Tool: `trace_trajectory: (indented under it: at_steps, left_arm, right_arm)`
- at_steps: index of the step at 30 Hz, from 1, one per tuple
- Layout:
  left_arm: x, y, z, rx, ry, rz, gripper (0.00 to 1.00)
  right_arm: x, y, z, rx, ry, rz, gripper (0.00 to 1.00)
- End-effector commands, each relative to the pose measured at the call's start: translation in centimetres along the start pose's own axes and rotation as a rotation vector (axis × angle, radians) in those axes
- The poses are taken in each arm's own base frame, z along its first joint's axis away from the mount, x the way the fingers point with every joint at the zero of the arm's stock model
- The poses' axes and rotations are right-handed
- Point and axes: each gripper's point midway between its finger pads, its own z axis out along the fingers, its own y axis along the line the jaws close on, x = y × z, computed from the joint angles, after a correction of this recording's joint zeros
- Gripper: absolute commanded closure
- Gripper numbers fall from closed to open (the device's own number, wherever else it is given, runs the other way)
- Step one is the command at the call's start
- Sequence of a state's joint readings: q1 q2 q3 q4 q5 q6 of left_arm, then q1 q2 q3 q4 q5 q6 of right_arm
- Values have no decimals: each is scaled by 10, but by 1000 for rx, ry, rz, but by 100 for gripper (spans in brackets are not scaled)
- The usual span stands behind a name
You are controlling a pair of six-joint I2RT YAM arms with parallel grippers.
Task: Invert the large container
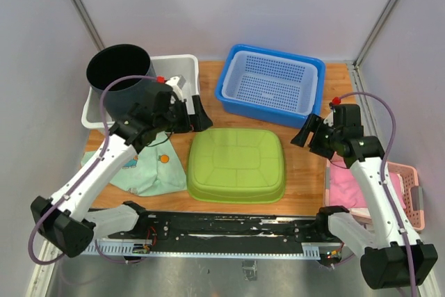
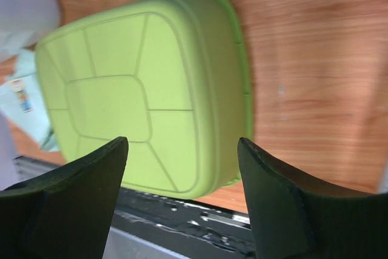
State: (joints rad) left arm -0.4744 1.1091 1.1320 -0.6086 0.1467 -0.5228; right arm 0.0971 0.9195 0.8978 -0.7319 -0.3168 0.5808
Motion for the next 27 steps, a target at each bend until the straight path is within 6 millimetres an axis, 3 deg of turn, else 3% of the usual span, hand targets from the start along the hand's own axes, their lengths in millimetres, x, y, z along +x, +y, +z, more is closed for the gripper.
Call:
trace_trajectory:
  at_steps: [1, 5, 9, 12, 15, 19, 22, 27]
  left_arm:
    - [-2, -15, 26, -37, -6, 107, 1]
    - [5, -29, 58, -66, 16, 174, 1]
    - [27, -39, 92, -133, 30, 265, 1]
    - [51, -38, 111, -132, 57, 279, 1]
    - [82, -28, 122, -108, 113, 263, 1]
    - [110, -32, 119, -64, 163, 286, 1]
    - [131, -40, 113, -19, 203, 303, 1]
    - [147, -52, 100, 75, 237, 295, 1]
  right_arm:
    - [-11, -47, -17, 271, -16, -112, 27]
    - [-36, -55, -29, 375, -82, -134, 29]
    - [-76, -64, -38, 490, -214, -142, 30]
    - [-108, -54, -33, 498, -277, -146, 31]
    - [-137, -44, -15, 491, -292, -132, 34]
    - [-162, -28, 26, 439, -225, -136, 44]
    - [-169, -21, 58, 407, -144, -109, 56]
    - [-161, -32, 91, 455, -44, -37, 55]
